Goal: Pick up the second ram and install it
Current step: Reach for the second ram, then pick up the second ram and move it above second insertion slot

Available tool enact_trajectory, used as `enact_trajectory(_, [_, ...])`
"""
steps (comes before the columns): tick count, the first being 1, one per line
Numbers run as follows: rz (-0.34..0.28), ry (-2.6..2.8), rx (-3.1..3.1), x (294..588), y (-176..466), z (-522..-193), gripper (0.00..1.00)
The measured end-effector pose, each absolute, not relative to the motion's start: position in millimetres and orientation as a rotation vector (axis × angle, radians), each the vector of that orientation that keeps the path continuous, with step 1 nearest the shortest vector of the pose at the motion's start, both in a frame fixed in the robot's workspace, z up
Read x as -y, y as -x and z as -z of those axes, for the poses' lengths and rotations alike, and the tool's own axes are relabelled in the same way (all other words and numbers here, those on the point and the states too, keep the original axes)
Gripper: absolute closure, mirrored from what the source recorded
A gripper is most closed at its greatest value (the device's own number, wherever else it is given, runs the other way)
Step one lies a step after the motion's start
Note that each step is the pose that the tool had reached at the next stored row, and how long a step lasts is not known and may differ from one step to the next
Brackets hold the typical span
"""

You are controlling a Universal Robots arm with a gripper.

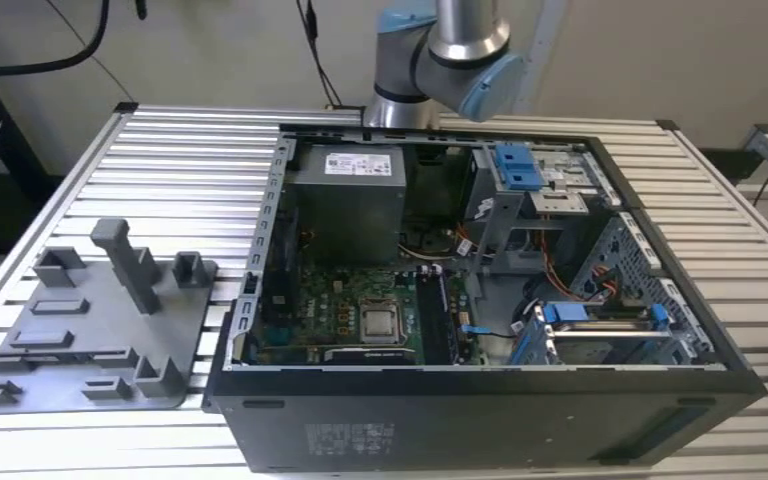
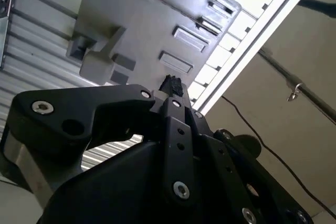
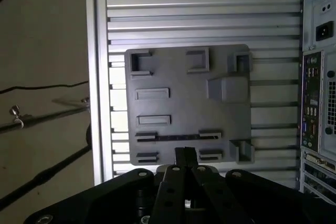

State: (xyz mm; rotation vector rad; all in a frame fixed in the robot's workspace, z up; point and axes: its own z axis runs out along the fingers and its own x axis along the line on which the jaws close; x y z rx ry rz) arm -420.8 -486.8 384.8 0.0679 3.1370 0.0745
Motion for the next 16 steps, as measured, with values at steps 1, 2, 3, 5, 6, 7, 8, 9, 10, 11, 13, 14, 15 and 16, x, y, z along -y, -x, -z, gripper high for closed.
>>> enact_trajectory(1, [-0.075,-0.068,-3.137,486.9,420.8,-384.7,0.89])
enact_trajectory(2, [-0.075,-0.068,-3.137,487.2,420.8,-384.7,0.89])
enact_trajectory(3, [-0.075,-0.068,-3.137,487.6,420.8,-384.7,0.89])
enact_trajectory(5, [-0.074,-0.068,-3.137,487.6,420.8,-384.7,0.89])
enact_trajectory(6, [-0.075,-0.068,-3.137,487.7,420.8,-384.7,0.89])
enact_trajectory(7, [-0.074,-0.068,-3.137,487.7,420.8,-384.7,0.89])
enact_trajectory(8, [-0.075,-0.068,-3.137,487.8,420.8,-384.7,0.89])
enact_trajectory(9, [-0.074,-0.068,-3.137,487.8,420.8,-384.8,0.89])
enact_trajectory(10, [-0.074,-0.068,-3.137,487.8,420.8,-384.8,0.89])
enact_trajectory(11, [-0.074,-0.068,-3.137,487.9,420.8,-384.8,0.89])
enact_trajectory(13, [-0.075,-0.068,-3.137,487.9,420.8,-384.7,0.89])
enact_trajectory(14, [-0.075,-0.066,-3.137,487.9,420.8,-384.7,0.89])
enact_trajectory(15, [-0.074,-0.060,-3.137,487.9,420.8,-384.7,0.89])
enact_trajectory(16, [-0.075,-0.050,-3.138,487.9,420.8,-384.7,0.89])
